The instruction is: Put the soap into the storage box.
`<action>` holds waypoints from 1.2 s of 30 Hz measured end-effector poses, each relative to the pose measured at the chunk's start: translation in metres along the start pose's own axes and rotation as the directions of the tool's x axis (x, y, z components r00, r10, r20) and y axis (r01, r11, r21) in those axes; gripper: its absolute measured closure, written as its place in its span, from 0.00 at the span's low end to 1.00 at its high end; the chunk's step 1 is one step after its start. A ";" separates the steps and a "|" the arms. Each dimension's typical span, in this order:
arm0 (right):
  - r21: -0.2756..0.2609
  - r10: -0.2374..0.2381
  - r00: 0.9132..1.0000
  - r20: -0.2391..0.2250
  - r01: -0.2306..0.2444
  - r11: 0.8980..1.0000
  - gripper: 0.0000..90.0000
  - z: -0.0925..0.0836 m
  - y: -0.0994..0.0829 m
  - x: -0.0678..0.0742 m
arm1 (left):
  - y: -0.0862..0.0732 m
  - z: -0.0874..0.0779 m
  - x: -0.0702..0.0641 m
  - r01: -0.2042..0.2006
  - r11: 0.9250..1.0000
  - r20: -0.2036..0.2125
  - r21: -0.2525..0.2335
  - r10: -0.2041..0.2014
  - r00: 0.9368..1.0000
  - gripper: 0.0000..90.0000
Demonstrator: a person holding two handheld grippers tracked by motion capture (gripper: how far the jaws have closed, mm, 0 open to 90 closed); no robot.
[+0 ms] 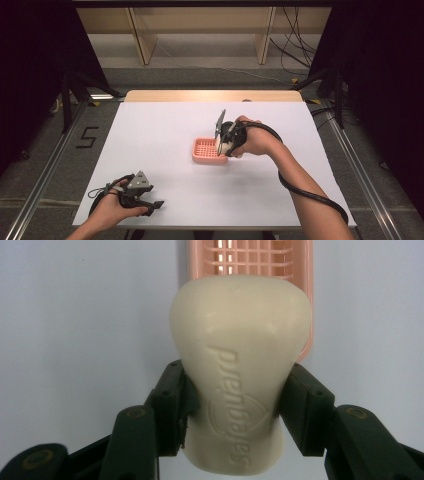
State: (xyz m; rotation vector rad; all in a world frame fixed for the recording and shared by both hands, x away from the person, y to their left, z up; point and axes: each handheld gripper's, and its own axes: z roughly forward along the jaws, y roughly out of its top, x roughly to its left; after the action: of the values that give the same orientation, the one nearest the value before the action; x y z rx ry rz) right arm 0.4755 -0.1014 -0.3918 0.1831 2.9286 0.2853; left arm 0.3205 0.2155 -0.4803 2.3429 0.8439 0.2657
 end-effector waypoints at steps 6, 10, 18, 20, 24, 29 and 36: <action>0.010 0.020 1.000 0.003 -0.020 1.000 0.56 -0.001 0.004 0.000 | 0.000 0.000 0.000 0.003 1.000 0.000 -0.004 -0.003 1.000 0.35; 0.003 0.010 1.000 -0.001 -0.010 1.000 0.56 0.000 0.006 -0.001 | 0.000 0.000 0.000 0.004 1.000 0.000 -0.003 -0.004 1.000 0.35; 0.007 0.003 1.000 0.000 -0.003 1.000 0.56 0.004 0.011 -0.003 | 0.000 0.000 0.000 0.002 1.000 0.001 -0.005 -0.002 1.000 0.35; -0.003 0.008 1.000 -0.010 -0.008 1.000 0.56 0.004 0.013 -0.003 | 0.000 0.000 0.000 0.003 1.000 0.001 -0.005 -0.003 1.000 0.35; 0.003 0.045 0.999 -0.010 -0.045 0.999 0.56 0.004 0.016 -0.001 | 0.000 0.000 0.000 0.003 1.000 0.000 -0.006 -0.003 1.000 0.35; -0.024 -0.010 1.000 -0.001 0.010 1.000 0.56 0.005 0.018 -0.005 | 0.000 -0.001 0.000 0.007 1.000 0.000 -0.007 -0.007 1.000 0.35; -0.028 -0.017 1.000 -0.011 0.016 0.999 0.56 0.007 0.021 -0.006 | 0.000 -0.001 0.000 0.008 1.000 0.000 -0.006 -0.008 1.000 0.35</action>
State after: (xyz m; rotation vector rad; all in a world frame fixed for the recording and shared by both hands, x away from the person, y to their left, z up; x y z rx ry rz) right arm 0.4850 -0.0804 -0.3933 0.1535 2.9338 0.3256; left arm 0.3204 0.2161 -0.4796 2.3333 0.8508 0.2652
